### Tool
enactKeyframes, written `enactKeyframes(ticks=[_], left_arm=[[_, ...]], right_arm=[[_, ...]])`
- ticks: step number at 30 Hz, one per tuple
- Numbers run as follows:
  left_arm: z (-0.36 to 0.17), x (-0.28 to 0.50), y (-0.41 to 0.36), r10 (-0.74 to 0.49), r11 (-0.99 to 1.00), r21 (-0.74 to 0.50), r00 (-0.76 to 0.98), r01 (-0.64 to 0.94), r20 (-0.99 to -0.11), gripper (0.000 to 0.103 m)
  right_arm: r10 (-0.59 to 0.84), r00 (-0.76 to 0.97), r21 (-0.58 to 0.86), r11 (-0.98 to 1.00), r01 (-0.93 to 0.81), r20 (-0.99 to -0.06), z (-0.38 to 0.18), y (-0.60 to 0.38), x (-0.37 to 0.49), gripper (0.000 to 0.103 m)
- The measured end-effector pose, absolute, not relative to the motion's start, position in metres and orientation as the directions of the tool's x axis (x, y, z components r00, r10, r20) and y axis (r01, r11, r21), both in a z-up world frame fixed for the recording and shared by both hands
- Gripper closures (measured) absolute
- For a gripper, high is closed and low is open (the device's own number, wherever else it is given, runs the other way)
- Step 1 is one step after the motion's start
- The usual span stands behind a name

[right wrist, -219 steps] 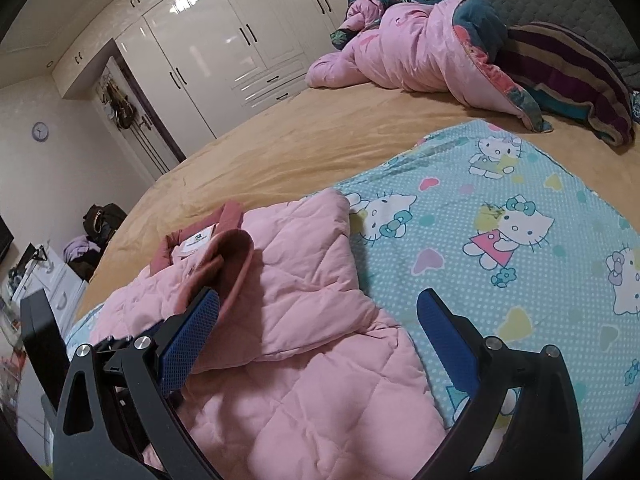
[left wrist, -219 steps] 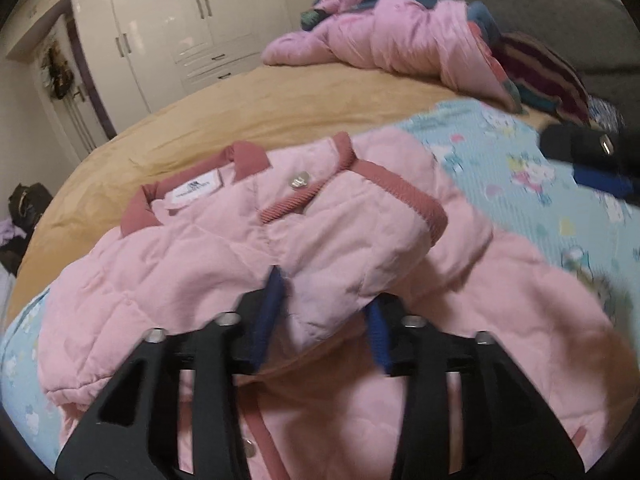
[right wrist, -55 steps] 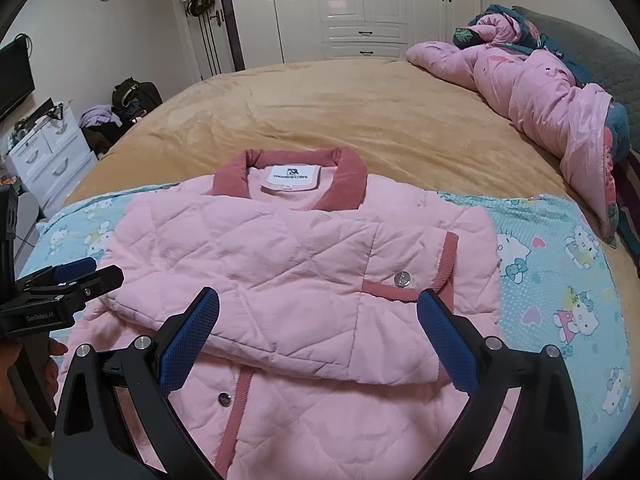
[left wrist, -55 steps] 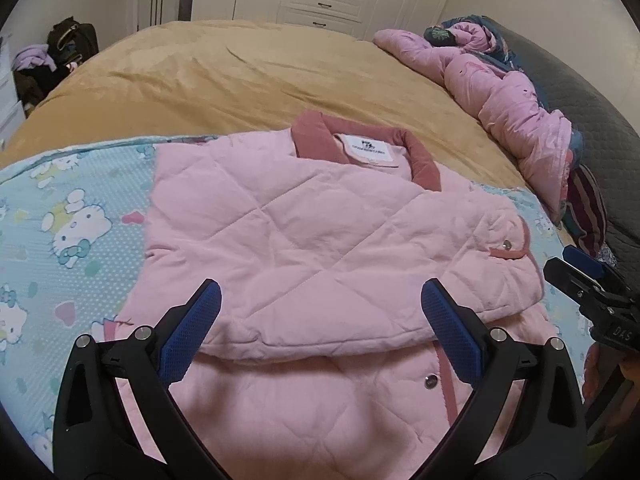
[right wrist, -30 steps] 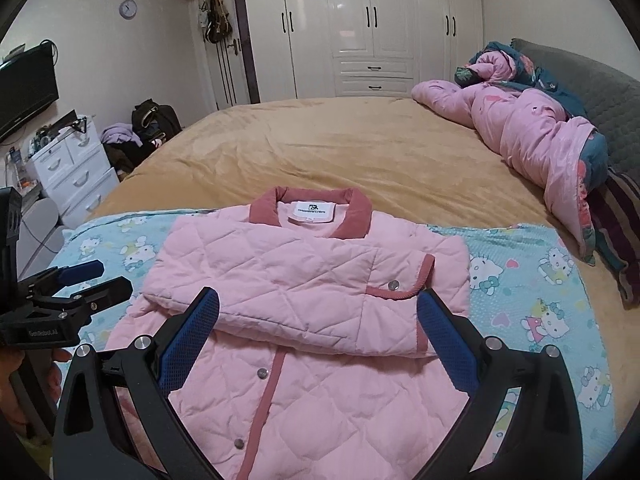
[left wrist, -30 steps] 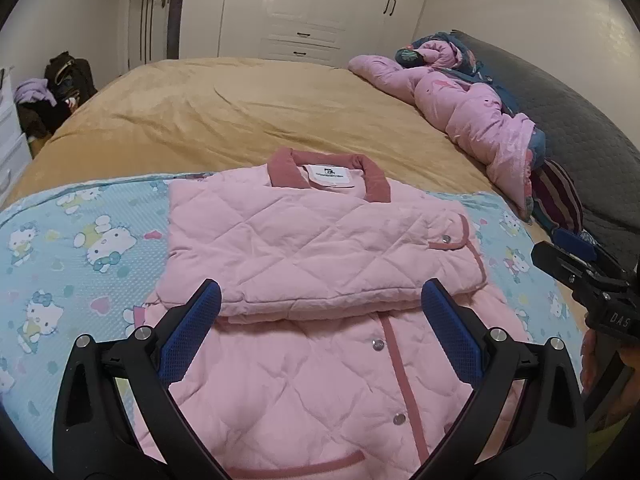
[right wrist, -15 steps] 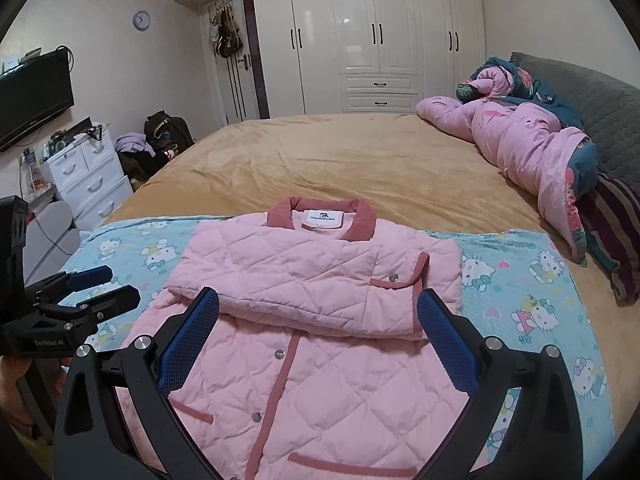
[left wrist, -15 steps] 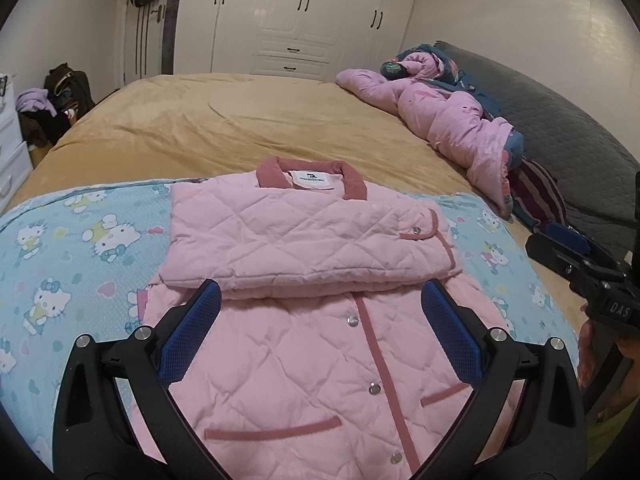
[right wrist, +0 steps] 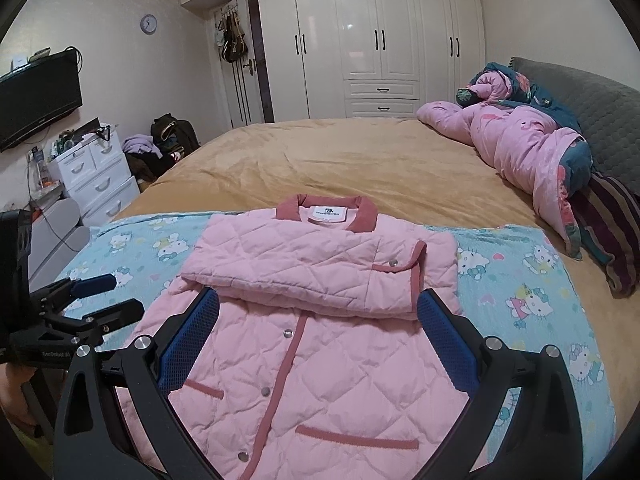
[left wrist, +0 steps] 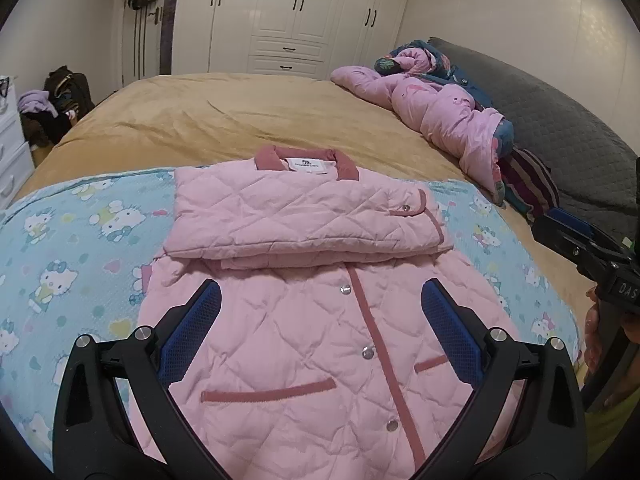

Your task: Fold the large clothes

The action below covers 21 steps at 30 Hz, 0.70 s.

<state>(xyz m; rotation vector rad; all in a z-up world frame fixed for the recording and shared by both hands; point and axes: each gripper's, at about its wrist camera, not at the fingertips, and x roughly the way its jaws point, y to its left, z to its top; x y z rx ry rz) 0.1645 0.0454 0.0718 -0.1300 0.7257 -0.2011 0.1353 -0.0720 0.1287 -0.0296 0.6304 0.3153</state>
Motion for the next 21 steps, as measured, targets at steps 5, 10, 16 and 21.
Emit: enactKeyframes(ticks=[5, 10, 16, 21], left_arm=[[0.068, 0.155, 0.047, -0.223, 0.974, -0.184, 0.730, 0.134, -0.646, 0.009], [0.064, 0.149, 0.048, -0.219, 0.975, -0.181, 0.728, 0.132, -0.649, 0.009], [0.055, 0.138, 0.051, -0.212, 0.976, -0.172, 0.722, 0.130, -0.659, 0.009], [0.046, 0.130, 0.057, -0.199, 0.979, -0.166, 0.718, 0.117, -0.667, 0.009]], right_arm=[[0.278, 0.758, 0.069, 0.953, -0.296, -0.590, 0.124, -0.074, 0.126, 0.004], [0.278, 0.752, 0.069, 0.952, -0.297, -0.598, 0.117, -0.076, 0.117, 0.004], [0.275, 0.742, 0.073, 0.953, -0.293, -0.611, 0.106, -0.081, 0.109, 0.004], [0.271, 0.731, 0.083, 0.955, -0.283, -0.626, 0.094, -0.086, 0.104, 0.004]])
